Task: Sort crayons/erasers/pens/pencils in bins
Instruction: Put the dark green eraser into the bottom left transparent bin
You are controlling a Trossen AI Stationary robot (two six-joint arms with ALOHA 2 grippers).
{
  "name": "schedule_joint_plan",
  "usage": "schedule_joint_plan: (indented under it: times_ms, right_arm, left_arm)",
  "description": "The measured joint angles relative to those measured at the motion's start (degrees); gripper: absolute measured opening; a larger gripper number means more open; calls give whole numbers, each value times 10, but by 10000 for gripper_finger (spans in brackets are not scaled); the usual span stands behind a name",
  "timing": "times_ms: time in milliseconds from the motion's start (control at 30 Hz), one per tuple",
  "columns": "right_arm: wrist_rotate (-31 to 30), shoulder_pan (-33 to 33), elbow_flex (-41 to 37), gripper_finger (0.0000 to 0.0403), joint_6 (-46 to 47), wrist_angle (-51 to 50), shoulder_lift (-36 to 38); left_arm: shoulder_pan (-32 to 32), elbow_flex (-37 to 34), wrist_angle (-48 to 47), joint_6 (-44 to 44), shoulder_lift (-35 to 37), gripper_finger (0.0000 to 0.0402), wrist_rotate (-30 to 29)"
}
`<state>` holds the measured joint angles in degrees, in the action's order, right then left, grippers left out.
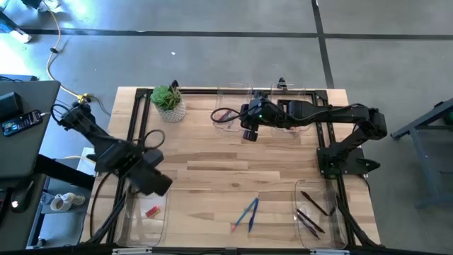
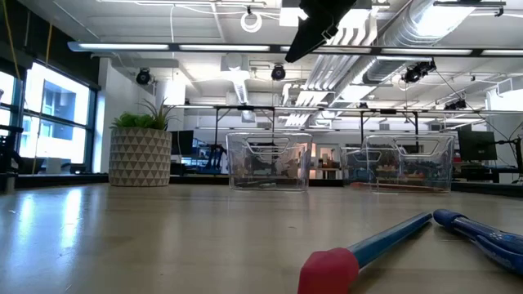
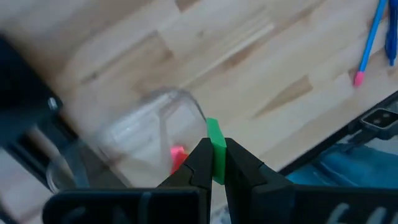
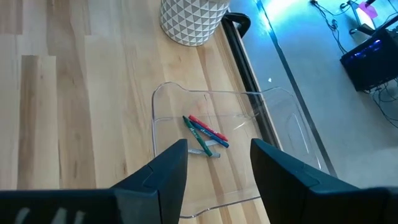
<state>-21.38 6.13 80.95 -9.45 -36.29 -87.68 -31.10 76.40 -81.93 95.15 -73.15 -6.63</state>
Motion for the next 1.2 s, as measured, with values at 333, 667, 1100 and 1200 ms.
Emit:
schedule_joint_plan:
  times_ms: [333,667,1100,1200]
  right_arm:
    - [2,0,0,167,0,-1,0]
    - [9,0,0,167,4,-7,0]
    - [171,-23,-2,167,118,-66,-4]
    - [174,-41,-3,167,139,-75,-20]
  left_arm:
    - [-138,-19,19,216,-57,8,2]
    - [-178,-28,24,288,-143,8,20]
    - [-178,-28,-38,264,-233,8,20]
    - [-178,-28,-36,242,-241,8,20]
